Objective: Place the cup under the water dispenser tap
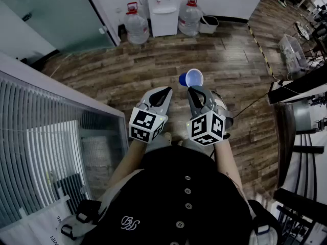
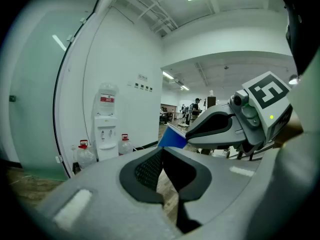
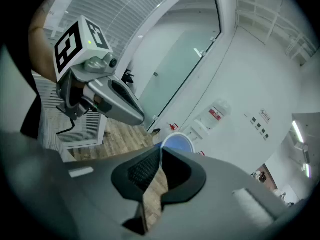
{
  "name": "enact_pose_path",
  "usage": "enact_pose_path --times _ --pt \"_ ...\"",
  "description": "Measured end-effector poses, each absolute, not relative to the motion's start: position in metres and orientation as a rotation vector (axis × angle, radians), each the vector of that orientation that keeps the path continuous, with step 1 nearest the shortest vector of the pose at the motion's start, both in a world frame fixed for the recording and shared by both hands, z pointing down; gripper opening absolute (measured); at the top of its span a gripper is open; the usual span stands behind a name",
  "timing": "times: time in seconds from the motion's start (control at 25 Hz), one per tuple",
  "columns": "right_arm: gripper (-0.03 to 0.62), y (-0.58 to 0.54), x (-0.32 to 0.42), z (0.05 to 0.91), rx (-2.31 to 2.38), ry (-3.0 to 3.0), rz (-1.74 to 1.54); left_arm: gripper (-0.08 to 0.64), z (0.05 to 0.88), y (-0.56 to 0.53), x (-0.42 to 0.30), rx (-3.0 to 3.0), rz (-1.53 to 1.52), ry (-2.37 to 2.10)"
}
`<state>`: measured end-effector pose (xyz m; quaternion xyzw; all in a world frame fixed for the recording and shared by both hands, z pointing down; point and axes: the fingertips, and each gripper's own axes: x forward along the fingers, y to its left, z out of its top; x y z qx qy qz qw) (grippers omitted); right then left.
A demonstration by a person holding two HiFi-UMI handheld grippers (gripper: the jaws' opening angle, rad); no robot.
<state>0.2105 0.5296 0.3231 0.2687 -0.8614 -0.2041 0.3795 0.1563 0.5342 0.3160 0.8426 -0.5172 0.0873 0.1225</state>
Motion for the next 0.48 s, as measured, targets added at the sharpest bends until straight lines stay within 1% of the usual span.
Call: enact_pose_path --times 0.16,0.48 --pt "0.017 0.528 0.206 0.326 0.673 -2.199 -0.524 0.003 0.315 0.529 0.154 2.465 0.278 -1.519" --pt "0.017 0.524 0.195 0.328 0.657 -2.200 -0.523 0.003 0.320 0.526 0.146 2.437 0.228 -1.506"
